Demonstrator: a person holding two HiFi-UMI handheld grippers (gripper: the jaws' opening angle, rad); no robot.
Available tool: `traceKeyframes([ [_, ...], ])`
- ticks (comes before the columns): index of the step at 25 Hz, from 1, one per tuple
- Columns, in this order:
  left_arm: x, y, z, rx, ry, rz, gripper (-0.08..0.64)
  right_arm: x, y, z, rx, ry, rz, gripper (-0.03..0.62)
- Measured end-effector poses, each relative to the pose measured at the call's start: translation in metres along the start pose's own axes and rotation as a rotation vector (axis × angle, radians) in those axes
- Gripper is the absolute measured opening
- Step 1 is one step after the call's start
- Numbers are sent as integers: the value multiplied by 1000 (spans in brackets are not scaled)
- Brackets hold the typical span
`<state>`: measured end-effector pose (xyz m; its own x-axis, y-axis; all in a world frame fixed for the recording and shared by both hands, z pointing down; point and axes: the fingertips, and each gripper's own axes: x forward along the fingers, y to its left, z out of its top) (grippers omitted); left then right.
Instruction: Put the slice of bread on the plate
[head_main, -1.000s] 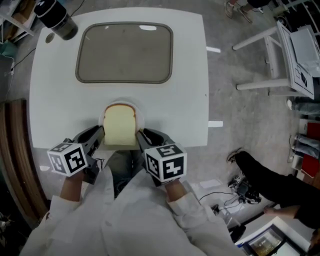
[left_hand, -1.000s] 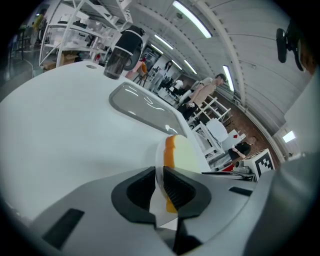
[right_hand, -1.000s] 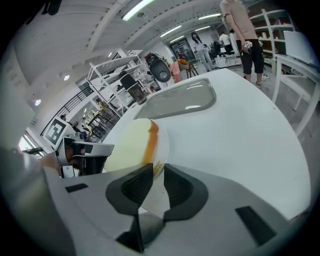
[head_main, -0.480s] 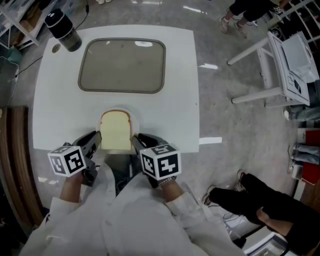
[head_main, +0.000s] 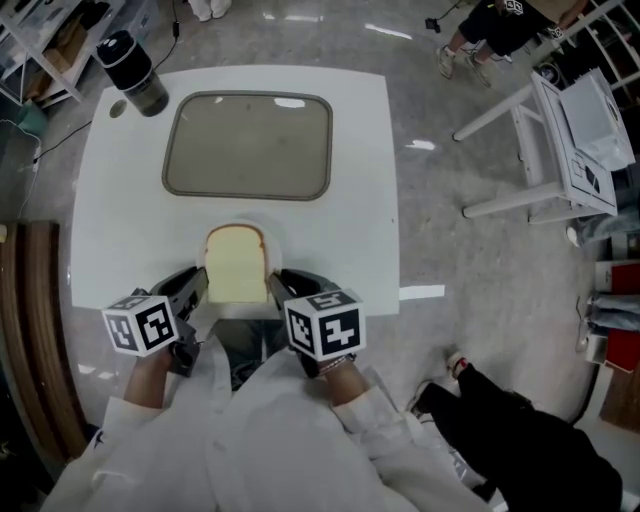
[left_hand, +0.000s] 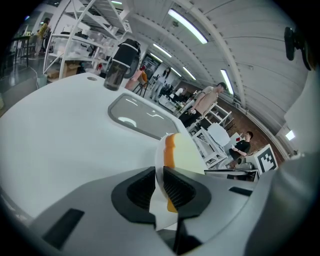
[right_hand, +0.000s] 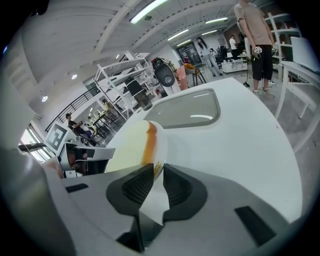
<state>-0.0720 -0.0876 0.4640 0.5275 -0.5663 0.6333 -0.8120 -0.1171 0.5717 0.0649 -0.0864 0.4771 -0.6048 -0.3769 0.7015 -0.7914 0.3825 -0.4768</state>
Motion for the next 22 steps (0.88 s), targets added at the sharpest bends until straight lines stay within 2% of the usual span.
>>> traceKeyframes([
  [8, 7, 18, 39, 25, 8, -39, 55, 23, 5, 28, 60, -28, -22, 68],
  [22, 58, 40, 112, 53, 30, -71, 55, 63, -24, 107, 51, -41, -61, 67],
])
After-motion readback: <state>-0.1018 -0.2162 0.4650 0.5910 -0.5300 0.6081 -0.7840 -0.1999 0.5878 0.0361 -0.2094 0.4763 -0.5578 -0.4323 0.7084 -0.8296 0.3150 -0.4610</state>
